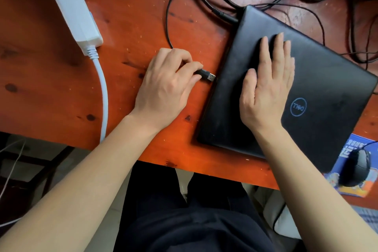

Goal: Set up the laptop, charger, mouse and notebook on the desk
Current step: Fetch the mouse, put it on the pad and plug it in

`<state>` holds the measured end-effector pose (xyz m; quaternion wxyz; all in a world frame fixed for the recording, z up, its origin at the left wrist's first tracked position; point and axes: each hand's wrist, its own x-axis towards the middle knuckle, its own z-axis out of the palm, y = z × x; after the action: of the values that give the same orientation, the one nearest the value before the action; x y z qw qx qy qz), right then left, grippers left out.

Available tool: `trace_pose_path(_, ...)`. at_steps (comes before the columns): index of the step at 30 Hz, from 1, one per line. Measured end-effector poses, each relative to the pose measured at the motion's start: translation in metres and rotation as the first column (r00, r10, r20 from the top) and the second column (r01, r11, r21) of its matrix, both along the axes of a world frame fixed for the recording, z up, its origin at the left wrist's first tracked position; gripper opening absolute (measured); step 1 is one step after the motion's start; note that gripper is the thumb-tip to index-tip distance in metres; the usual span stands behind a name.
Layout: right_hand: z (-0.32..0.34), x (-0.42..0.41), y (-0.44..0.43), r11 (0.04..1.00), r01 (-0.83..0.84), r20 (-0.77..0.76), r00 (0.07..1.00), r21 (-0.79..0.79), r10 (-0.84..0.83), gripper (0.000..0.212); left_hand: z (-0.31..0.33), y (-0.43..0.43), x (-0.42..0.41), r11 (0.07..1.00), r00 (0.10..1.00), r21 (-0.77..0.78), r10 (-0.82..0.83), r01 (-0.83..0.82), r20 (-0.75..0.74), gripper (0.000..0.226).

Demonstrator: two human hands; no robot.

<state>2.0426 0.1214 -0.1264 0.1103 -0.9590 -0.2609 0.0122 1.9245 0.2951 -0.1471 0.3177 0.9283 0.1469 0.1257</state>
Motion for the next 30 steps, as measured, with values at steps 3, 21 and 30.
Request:
trace_pose_path(3,0.000,-0.006,0.003,0.999,0.035,-0.001,0.999,0.032,-0.035,0.059,-0.002,-0.001,0.000,1.000,0.999,-0.001,0.031,-0.031,0.010,0.022)
trace_pose_path(21,0.001,-0.006,0.006,0.996,0.047,0.022,0.999,0.074,-0.049,0.059,-0.001,-0.001,0.009,0.997,0.998,0.047,-0.063,0.063,-0.019,0.020)
trace_pose_path(30,0.002,-0.007,0.008,0.995,0.049,0.026,0.998,0.087,-0.052,0.058,0.006,0.016,0.027,0.964,0.965,0.045,-0.263,0.263,-0.001,0.021)
